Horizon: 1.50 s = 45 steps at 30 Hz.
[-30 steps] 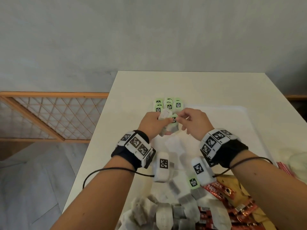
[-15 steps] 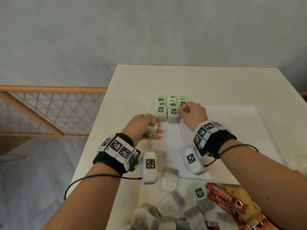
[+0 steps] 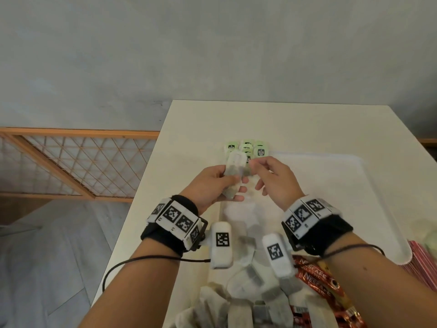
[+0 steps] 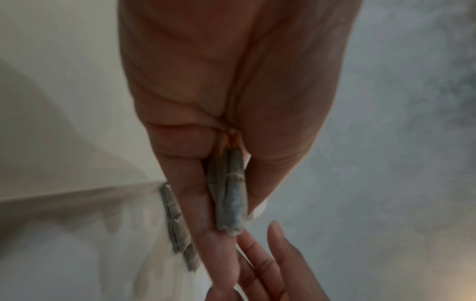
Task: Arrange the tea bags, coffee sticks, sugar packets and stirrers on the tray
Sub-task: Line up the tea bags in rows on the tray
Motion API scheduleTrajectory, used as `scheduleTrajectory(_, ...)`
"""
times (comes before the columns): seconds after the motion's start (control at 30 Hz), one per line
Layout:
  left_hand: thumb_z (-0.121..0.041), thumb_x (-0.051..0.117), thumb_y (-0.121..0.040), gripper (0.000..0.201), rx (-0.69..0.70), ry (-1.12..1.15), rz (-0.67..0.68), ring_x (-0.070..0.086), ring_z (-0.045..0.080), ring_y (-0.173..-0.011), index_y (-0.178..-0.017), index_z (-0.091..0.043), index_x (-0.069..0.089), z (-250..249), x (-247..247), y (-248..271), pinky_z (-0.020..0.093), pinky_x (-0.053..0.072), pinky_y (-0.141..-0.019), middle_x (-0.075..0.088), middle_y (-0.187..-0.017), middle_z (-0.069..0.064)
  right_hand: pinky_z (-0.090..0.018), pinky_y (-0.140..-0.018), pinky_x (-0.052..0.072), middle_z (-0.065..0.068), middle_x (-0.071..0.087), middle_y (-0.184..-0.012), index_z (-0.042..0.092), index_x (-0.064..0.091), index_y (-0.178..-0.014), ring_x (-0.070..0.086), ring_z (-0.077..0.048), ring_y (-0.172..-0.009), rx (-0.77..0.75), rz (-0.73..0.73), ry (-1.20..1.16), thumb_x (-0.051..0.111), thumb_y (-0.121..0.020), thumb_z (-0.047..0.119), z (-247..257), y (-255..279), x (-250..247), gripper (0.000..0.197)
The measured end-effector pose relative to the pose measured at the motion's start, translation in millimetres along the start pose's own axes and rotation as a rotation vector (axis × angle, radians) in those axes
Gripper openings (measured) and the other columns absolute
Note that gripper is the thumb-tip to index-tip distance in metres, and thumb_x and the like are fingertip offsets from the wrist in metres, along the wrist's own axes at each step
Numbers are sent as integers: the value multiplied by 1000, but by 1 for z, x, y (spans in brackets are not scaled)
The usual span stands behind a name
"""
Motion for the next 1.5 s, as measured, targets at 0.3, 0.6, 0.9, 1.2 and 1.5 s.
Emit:
scheduleTrajectory(0.3,-10,59,-95,24,43,-366,-88,62,15,-70,-119,-8,57,5,27,29,29,58,-55,70,-98,12,-31,-63,52,3,69,-73,23,69,-83,59,-8,-52,-90,-145,18,71,-86,27,3,32,-21,6)
scheduleTrajectory(0.6,-16,72,-85,29,221,-540,-235,60,8,-58,-113,-14,68,6,51,43,22,50,-43,68,-91,0,-29,-52,53,-11,65,-66,2,60,-84,60,-14,-51,25,-156,-62,65,-89,14,-3,67,-26,14)
scheduleTrajectory(0.9,-23,69,-86,7,261,-636,-253,60,15,-56,-89,-17,70,0,62,39,26,53,-42,66,-67,2,-37,-54,58,-8,73,-83,10,72,-96,63,-20,-58,123,-22,-281,47,-99,45,6,77,-24,44)
scheduleTrajectory(1.2,-18,57,-94,24,161,-588,-143,54,11,-47,-80,-7,72,5,48,15,22,51,-47,61,-58,3,-29,-59,54,4,63,-95,16,66,-99,63,-15,-68,-21,76,102,61,-94,21,-7,43,-30,9)
scheduleTrajectory(1.5,-12,63,-94,18,-238,186,-190,63,20,-68,-105,2,61,9,21,-6,33,61,-58,65,-93,16,-20,-53,53,-3,67,-73,9,68,-94,64,-15,-57,171,9,246,67,-90,15,-22,-25,-38,7)
Point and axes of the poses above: each hand's wrist, its own y-axis away from the middle knuckle, its own x-axis out of the palm, z = x × y, the point moved 2 cm from there along -y, towards the middle knuckle
